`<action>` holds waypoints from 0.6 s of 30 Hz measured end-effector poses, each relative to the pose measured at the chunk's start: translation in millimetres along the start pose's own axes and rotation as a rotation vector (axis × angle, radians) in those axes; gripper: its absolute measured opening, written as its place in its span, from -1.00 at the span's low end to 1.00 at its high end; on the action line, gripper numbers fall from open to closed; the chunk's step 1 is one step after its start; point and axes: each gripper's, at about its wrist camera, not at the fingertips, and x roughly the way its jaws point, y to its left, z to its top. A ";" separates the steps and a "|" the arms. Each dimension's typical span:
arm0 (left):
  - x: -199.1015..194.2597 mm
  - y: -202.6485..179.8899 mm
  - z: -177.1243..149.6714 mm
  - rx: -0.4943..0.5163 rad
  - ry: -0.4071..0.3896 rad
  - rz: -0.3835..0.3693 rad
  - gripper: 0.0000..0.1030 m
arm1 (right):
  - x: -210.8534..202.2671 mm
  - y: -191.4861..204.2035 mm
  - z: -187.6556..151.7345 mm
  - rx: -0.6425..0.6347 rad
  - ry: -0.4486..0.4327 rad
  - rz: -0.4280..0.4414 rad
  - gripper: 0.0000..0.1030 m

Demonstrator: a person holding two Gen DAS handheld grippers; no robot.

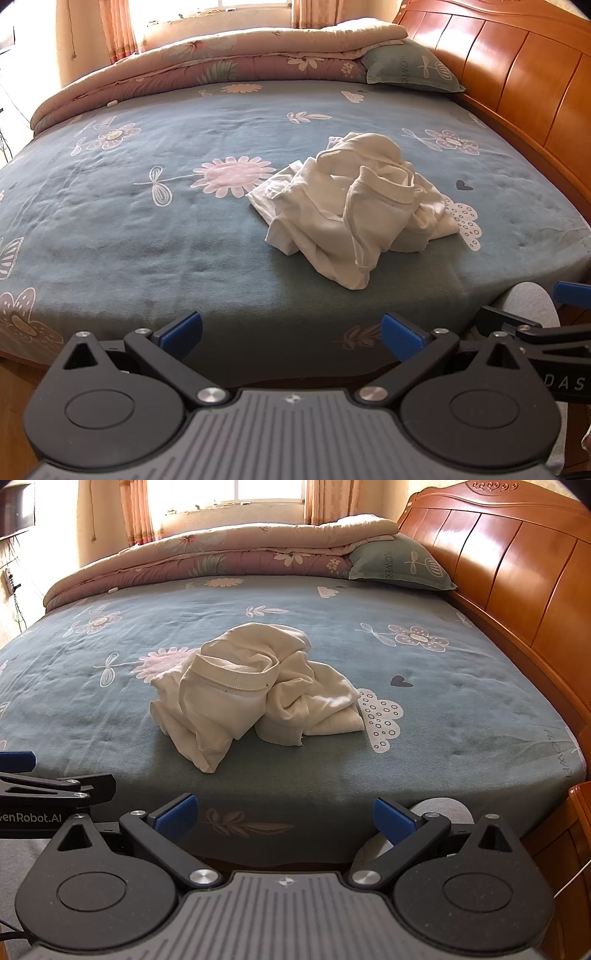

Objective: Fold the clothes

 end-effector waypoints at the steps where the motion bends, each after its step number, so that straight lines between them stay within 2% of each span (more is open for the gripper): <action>1: 0.2 -0.4 0.0 0.002 0.000 0.001 0.99 | -0.1 0.1 0.0 0.000 0.000 0.000 1.00; 18: -0.3 -1.4 1.2 0.004 -0.005 0.004 0.99 | 0.4 -0.3 0.7 -0.002 0.000 0.003 1.00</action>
